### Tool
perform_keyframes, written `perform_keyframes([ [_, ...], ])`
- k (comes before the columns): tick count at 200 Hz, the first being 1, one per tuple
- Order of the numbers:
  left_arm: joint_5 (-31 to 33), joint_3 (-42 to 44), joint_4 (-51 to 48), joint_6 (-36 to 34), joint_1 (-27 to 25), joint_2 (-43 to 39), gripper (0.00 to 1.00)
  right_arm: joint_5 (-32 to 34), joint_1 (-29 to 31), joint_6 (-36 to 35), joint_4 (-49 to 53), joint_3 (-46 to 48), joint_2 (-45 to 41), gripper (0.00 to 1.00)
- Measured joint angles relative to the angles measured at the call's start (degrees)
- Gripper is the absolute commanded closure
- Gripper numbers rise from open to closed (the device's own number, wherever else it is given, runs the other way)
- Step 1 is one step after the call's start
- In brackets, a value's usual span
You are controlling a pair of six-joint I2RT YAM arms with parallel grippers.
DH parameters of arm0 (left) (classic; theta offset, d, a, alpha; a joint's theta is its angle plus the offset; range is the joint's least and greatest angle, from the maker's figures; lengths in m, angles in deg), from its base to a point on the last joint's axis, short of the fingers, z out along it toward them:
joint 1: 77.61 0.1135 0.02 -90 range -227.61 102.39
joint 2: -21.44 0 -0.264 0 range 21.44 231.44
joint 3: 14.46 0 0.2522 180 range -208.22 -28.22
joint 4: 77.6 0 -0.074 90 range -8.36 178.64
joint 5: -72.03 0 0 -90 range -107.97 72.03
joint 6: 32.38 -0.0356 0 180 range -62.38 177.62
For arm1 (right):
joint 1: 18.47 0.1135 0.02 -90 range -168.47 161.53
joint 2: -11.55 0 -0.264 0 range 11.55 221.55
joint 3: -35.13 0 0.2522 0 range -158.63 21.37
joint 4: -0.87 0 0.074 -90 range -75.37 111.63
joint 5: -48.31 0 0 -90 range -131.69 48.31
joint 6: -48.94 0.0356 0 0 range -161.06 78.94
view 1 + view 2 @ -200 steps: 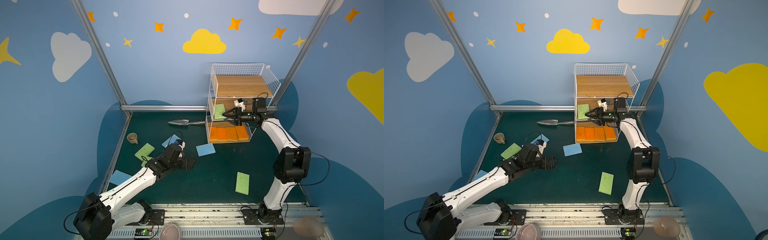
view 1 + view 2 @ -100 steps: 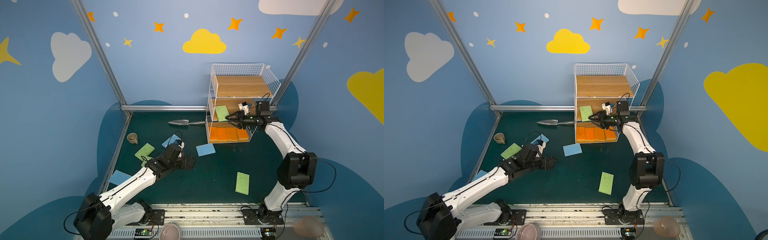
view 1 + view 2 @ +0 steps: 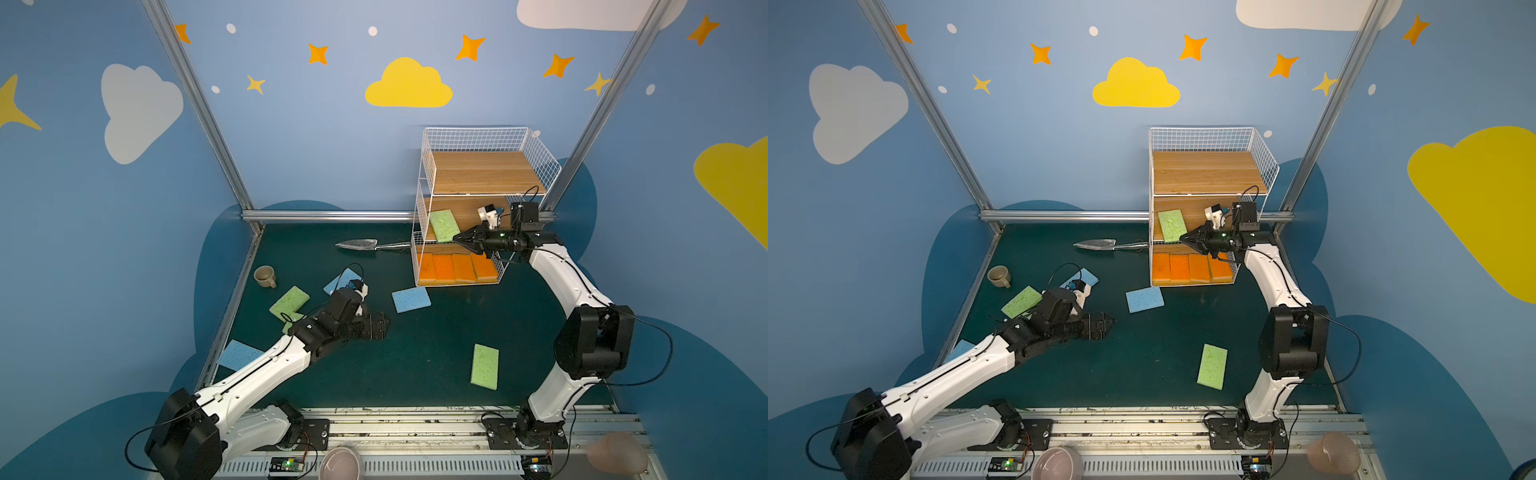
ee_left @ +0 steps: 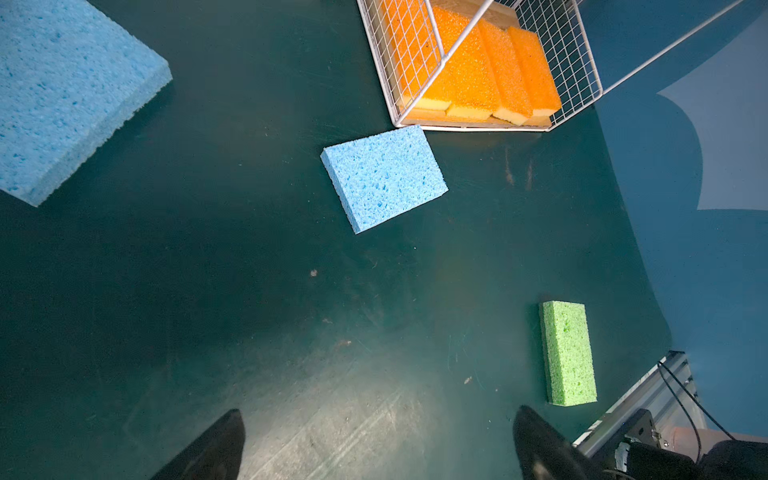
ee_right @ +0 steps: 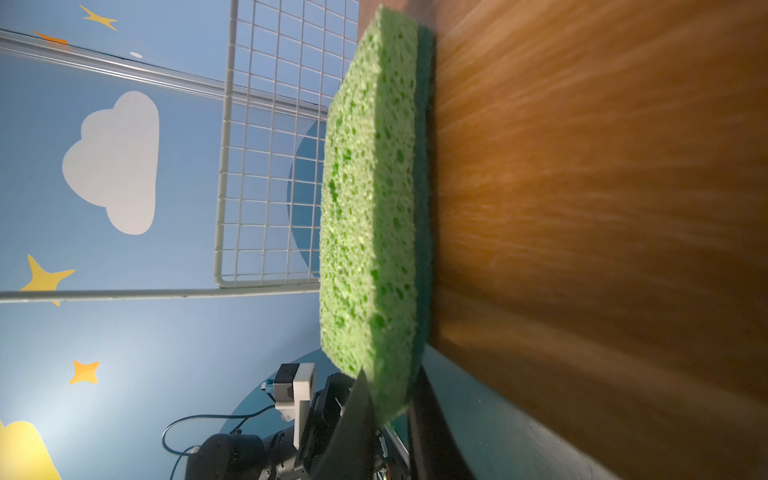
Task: Place and organize the cleaning sponges onto the shelf
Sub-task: 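Lower the green sponge onto the middle shelf with the right gripper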
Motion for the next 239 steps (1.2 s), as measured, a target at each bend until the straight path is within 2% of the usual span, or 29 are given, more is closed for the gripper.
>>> perform_keyframes([
  [116,0.15,0.02,0.04,0.2,0.0,-0.04,0.0,-0.28,2.49,4.66,-5.53,-1.11,2.29,0.82],
  [128,0.17,0.02,0.04,0.22,0.0,-0.04,0.01,-0.31,2.62,4.85,-5.77,-1.14,2.58,0.78],
  [150,0.17,0.02,0.04,0.26,0.0,-0.04,0.0,-1.11,3.02,5.14,-6.62,-1.27,2.64,0.59],
  [164,0.17,0.02,0.04,0.26,0.0,-0.11,0.01,-1.57,3.28,5.14,-7.3,-1.42,2.58,0.52],
  [239,0.15,0.15,0.04,0.85,0.02,-0.42,0.01,-1.64,4.07,2.89,-6.88,-1.33,1.53,0.41],
])
